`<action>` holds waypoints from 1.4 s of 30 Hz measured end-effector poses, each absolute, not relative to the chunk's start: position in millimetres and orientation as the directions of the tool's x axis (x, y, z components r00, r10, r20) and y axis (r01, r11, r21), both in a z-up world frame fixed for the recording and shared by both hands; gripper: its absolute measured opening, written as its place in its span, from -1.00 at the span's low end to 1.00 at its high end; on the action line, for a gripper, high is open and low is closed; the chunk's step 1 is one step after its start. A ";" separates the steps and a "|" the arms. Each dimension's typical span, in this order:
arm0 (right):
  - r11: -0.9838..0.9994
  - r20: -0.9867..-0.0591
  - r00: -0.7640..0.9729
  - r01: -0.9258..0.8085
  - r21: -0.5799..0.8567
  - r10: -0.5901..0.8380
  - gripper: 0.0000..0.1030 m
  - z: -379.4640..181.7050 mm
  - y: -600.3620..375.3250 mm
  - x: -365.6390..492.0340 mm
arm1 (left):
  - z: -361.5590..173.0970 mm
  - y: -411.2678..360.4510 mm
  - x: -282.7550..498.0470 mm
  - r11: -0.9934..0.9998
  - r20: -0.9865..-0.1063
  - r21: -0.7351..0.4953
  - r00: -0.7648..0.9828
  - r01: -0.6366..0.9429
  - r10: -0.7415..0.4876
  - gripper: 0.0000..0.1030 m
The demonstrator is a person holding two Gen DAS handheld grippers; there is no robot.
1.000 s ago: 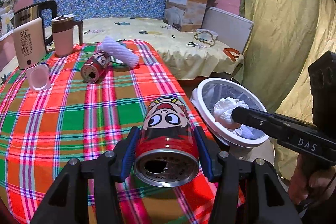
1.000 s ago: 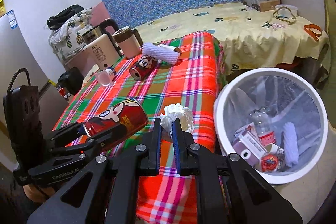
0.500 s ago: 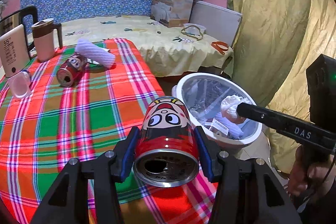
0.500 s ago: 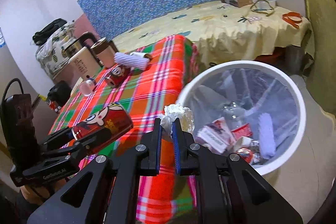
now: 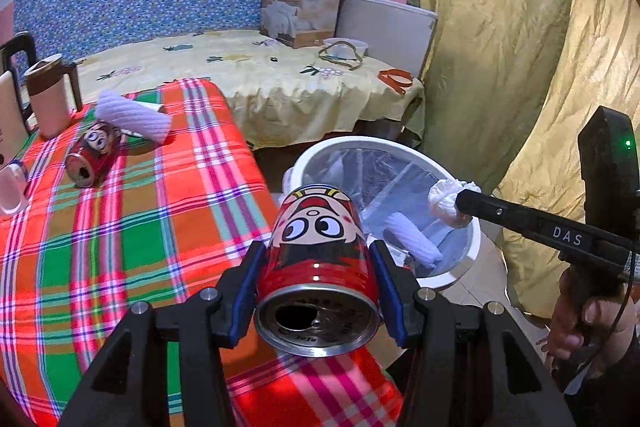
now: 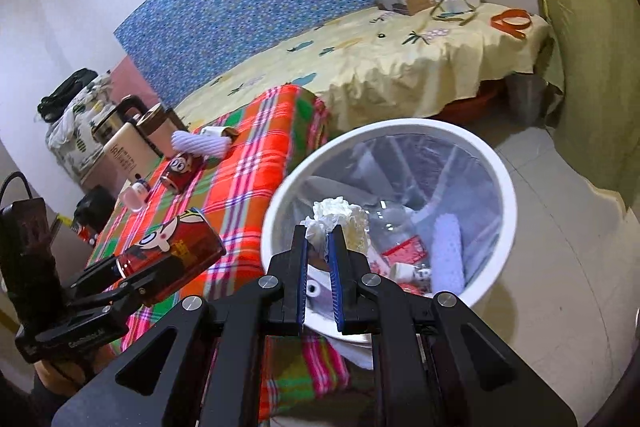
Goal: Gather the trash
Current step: 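Carry the can and tissue over the bin and open both grippers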
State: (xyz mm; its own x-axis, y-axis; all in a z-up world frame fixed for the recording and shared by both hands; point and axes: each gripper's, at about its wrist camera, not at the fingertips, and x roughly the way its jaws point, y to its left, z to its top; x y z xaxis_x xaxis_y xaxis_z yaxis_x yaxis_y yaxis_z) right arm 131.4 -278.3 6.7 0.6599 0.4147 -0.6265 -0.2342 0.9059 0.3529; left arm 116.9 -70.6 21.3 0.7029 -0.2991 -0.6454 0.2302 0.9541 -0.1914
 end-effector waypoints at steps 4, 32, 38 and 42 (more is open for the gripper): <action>0.908 -0.632 0.659 -0.218 0.358 0.407 -0.76 3.6 -283.9 132.1 | 19.5 -82.8 119.8 0.947 -0.651 -0.191 0.689 0.258 -0.319 0.06; 0.908 -0.678 0.617 -0.162 0.386 0.399 -0.76 -22.4 -308.8 145.1 | -9.8 -140.3 168.3 0.903 -0.690 -0.224 0.594 0.367 -0.412 0.06; 0.912 -0.689 0.610 -0.154 0.381 0.391 -0.76 -25.5 -310.9 150.5 | -17.4 -151.1 183.4 0.896 -0.705 -0.232 0.569 0.379 -0.423 0.06; 0.914 -0.705 0.594 -0.147 0.379 0.388 -0.72 -29.7 -312.1 154.3 | -21.2 -154.4 190.8 0.893 -0.711 -0.237 0.559 0.382 -0.428 0.06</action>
State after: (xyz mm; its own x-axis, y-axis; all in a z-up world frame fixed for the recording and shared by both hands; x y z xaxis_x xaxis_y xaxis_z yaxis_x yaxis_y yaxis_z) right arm 154.3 -312.1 -29.7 0.5940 0.3877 -0.7049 -0.1469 0.9138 0.3787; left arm 190.8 -154.4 -21.2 0.5586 -0.4276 -0.7107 0.3823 0.8932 -0.2368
